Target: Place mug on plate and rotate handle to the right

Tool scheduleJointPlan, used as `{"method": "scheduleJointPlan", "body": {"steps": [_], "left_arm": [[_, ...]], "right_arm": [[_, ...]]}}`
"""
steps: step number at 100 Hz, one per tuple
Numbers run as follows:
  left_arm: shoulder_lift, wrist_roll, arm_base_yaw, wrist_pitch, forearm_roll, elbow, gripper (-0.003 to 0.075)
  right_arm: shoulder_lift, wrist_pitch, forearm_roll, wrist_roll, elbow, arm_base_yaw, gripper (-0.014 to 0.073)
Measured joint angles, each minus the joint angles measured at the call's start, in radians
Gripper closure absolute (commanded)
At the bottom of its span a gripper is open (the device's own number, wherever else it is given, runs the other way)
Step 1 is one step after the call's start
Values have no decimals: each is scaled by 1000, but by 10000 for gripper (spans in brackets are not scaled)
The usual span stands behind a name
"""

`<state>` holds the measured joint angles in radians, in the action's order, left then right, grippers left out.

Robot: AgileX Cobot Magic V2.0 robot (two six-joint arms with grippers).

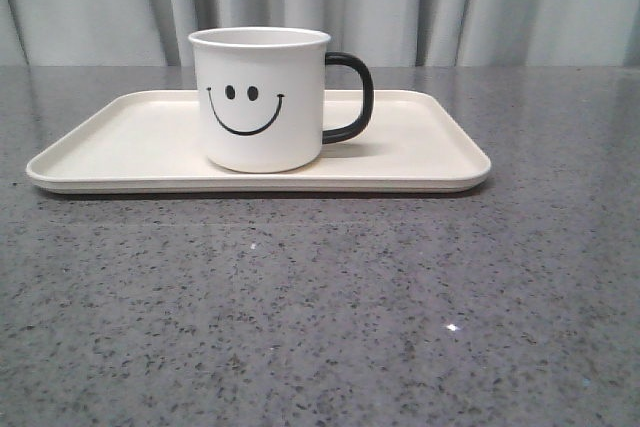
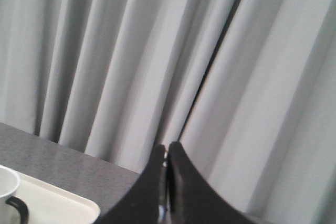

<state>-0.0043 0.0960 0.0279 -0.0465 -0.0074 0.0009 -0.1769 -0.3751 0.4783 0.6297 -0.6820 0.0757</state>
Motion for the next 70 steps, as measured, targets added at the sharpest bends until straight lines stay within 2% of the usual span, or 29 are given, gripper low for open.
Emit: {"method": "scheduleJointPlan", "body": {"steps": [22, 46, 70], "left_arm": [[0, 0, 0, 0, 0, 0, 740], [0, 0, 0, 0, 0, 0, 740], [0, 0, 0, 0, 0, 0, 740]], "right_arm": [[122, 47, 109, 0, 230, 21, 713], [185, 182, 226, 0, 510, 21, 713], [188, 333, 288, 0, 647, 13, 713]]}}
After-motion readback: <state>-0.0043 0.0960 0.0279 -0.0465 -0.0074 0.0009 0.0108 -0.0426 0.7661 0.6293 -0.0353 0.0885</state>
